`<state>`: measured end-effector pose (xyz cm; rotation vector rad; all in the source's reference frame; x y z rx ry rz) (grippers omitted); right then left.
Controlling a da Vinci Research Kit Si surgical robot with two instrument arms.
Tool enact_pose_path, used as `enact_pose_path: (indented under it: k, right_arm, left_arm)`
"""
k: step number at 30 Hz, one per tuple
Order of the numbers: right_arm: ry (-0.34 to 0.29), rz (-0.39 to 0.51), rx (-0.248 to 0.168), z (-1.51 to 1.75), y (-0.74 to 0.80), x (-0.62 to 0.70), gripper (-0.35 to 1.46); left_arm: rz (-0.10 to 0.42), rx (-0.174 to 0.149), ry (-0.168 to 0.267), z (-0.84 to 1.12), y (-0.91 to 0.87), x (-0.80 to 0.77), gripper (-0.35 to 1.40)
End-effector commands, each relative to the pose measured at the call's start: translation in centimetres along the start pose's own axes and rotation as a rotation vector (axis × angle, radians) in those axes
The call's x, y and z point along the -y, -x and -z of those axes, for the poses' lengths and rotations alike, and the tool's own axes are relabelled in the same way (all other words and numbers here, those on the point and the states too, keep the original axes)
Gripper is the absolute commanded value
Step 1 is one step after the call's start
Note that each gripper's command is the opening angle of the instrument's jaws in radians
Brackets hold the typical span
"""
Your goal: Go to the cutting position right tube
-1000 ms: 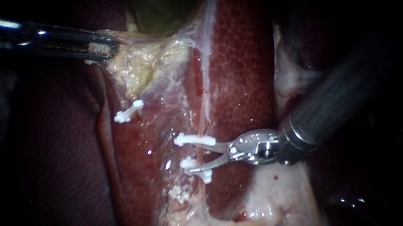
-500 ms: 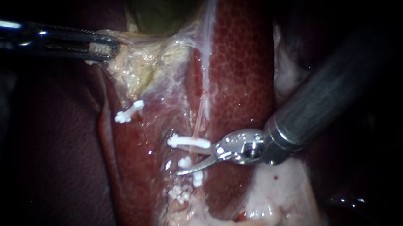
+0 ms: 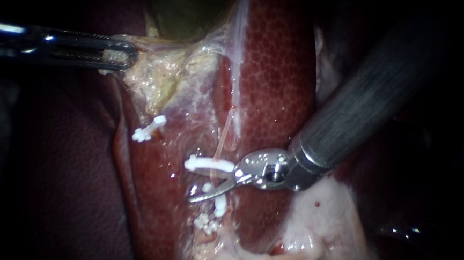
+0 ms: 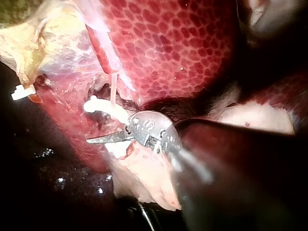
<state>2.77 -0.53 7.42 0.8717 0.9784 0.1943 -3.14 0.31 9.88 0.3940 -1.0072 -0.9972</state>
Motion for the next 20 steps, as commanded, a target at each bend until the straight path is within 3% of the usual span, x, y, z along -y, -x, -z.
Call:
enact_pose_path:
  k: [1,20]
  right_arm:
    - [-0.001,0.0,0.001,0.0,0.0,0.0,1.35]
    - [-0.004,-0.003,0.002,0.0,0.02,0.0,1.35]
  left_arm:
    - [0.0,0.0,0.0,0.0,0.0,0.0,-0.35]
    - [0.001,0.0,0.001,-0.01,0.0,0.0,-0.35]
